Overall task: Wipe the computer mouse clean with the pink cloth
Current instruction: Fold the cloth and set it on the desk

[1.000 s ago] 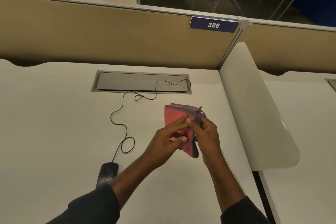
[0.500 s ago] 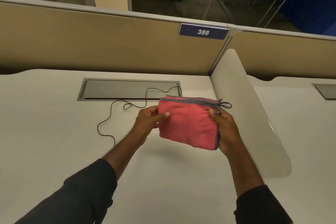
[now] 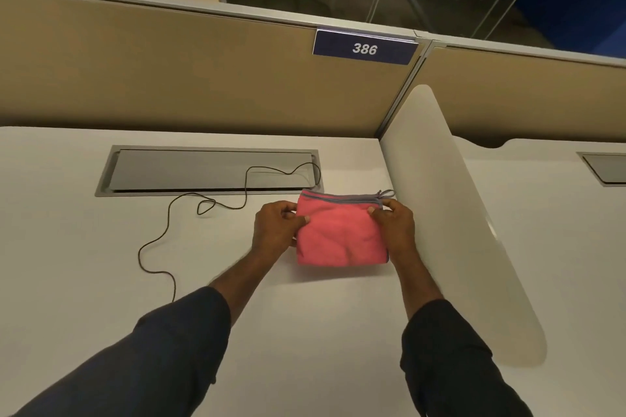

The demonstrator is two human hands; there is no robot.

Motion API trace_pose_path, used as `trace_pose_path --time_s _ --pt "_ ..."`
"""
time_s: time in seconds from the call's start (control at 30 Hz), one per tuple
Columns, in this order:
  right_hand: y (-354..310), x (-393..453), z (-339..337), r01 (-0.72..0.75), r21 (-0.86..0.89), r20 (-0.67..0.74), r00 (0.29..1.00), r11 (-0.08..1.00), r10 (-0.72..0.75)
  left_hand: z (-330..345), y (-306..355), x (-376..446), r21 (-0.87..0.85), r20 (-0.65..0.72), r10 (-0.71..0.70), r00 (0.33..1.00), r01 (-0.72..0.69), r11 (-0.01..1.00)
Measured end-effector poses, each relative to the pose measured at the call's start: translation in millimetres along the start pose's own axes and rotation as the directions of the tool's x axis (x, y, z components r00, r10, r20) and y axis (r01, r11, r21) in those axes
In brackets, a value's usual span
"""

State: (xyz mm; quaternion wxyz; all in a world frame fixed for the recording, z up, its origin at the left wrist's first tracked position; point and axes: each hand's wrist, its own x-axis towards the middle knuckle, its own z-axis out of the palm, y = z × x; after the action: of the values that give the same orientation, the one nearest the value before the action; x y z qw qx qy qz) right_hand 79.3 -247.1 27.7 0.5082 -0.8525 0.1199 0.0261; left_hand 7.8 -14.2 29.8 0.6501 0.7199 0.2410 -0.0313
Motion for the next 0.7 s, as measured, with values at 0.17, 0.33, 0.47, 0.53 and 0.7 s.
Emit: trace_pose_path --time_s 0.17,0.33,0.47,0.53,0.7 --pt "18.7 11.0 16.8 -0.009 -0.134 -0.031 1.000 0.991 0.005 11.4 -11.0 15.9 0.098 -0.034 -0.012 0.999 0.016 0.995" --pt "25.2 10.6 26.4 0.012 -0.208 -0.078 0.997 0.978 -0.029 14.8 -17.4 24.2 0.166 -0.028 0.001 1.000 0.004 0.986" --pt "27.8 8.2 28.4 0.016 -0.219 -0.104 0.994 0.976 -0.039 15.1 -21.7 27.6 0.213 -0.053 -0.003 0.999 0.015 0.977" --pt "27.8 9.2 26.1 0.000 -0.199 -0.114 0.993 0.980 -0.023 14.1 -24.5 28.7 0.221 -0.065 -0.010 0.998 0.024 0.975" --pt "24.7 15.1 17.0 -0.006 -0.173 -0.129 0.991 0.985 -0.017 6.8 -29.7 30.3 0.208 -0.114 -0.004 0.993 0.028 0.978"
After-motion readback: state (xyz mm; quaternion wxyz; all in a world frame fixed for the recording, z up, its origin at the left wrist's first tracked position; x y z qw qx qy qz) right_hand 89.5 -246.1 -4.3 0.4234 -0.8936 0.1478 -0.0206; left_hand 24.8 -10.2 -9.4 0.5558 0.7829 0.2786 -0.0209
